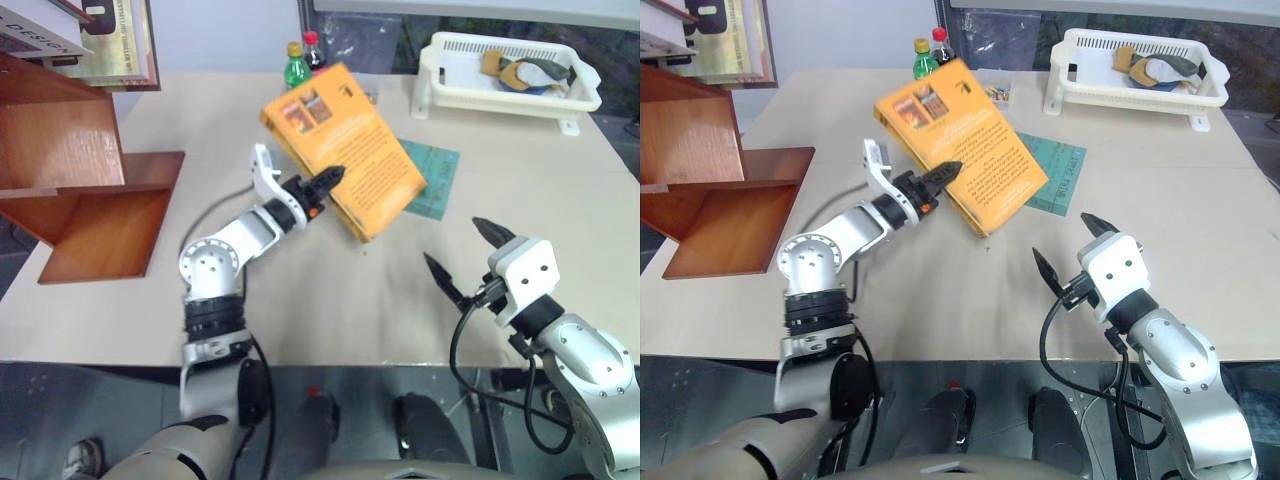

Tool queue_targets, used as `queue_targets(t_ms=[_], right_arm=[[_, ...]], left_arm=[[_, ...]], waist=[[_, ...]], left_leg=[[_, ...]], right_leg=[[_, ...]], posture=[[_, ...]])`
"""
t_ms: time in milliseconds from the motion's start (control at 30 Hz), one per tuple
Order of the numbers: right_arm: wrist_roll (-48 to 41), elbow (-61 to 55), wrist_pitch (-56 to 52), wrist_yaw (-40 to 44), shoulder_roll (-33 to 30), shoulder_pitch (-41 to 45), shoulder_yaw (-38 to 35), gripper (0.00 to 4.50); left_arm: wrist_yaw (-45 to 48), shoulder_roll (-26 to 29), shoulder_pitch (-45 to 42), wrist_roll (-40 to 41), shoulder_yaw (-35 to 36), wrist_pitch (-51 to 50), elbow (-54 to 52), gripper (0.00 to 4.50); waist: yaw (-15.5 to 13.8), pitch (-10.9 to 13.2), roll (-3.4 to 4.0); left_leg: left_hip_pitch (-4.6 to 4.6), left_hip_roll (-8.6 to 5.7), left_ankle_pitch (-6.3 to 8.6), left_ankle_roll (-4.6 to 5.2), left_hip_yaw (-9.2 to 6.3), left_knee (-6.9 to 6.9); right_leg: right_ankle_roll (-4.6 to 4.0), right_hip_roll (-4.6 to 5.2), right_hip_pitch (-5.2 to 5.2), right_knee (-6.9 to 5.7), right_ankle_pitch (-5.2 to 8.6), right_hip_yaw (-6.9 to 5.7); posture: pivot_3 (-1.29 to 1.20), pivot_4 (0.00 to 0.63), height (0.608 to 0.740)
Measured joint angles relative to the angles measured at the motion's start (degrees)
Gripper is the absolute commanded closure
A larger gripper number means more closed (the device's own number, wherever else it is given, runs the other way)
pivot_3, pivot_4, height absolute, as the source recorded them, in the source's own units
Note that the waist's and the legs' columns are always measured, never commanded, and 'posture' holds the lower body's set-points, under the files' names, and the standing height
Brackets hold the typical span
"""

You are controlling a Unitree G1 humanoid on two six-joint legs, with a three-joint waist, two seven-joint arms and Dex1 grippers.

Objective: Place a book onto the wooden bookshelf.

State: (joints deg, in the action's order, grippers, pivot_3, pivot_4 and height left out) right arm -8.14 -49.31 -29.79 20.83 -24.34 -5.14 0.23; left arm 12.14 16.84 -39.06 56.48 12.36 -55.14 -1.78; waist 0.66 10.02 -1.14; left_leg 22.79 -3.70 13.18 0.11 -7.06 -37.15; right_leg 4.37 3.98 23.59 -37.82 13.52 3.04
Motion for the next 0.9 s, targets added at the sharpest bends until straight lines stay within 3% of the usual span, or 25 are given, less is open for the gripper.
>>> queue_targets(t_ms=[67,233,500,567,667,900], right_arm=[[-0.10,0.34,0.19,0.03,0.08,0.12,0.02,0.00],[-0.36,0.87,0.79,0.12,0.18,0.43,0.00,0.00],[-2.09,3.55,1.97,2.61,0.02,1.76,0.01,0.00],[-3.11,4.45,2.49,3.81,-0.15,2.64,0.03,0.00],[-6.22,5.93,2.85,7.11,-1.05,4.59,-0.20,0.00],[-14.50,7.70,6.58,17.44,-2.48,8.02,0.76,0.00]], left_arm=[[8.12,6.52,0.61,-4.81,-5.14,2.63,-4.54,3.55],[20.18,16.11,1.32,-15.19,-10.78,12.86,-7.24,3.55],[40.40,30.21,0.29,-39.31,-14.71,49.91,-1.28,3.55],[43.68,33.21,-0.25,-42.14,-14.81,55.98,0.51,3.55],[49.83,42.94,-0.71,-46.39,-12.85,64.66,2.55,3.55],[53.04,55.19,6.47,-48.71,-2.24,67.48,5.16,3.55]], waist=[[0.02,0.00,0.01],[0.18,0.04,0.03],[0.04,0.07,0.02],[0.09,0.10,-0.01],[0.84,0.22,-0.04],[1.67,0.27,-0.08]], left_leg=[[-0.02,0.01,0.00,0.01,0.00,0.03],[-0.04,0.09,0.01,0.02,0.06,0.11],[0.01,0.14,0.13,0.23,0.07,0.21],[0.02,0.14,0.14,0.24,0.06,0.24],[-0.01,0.23,0.15,0.27,0.04,0.39],[0.01,0.23,0.17,0.29,0.01,0.44]], right_leg=[[0.00,0.00,0.00,0.01,0.00,0.01],[-0.03,-0.05,0.03,0.04,0.02,0.02],[-0.03,-0.01,0.04,0.23,0.01,0.01],[-0.03,-0.01,0.04,0.24,0.02,0.00],[-0.03,-0.06,0.12,0.28,0.02,0.09],[-0.01,-0.06,0.11,0.30,0.02,0.01]], posture=[[0.00,0.150,0.740],[0.00,0.150,0.740],[0.00,0.150,0.740],[0.00,0.150,0.740],[0.00,0.150,0.740],[0.00,0.150,0.740]])
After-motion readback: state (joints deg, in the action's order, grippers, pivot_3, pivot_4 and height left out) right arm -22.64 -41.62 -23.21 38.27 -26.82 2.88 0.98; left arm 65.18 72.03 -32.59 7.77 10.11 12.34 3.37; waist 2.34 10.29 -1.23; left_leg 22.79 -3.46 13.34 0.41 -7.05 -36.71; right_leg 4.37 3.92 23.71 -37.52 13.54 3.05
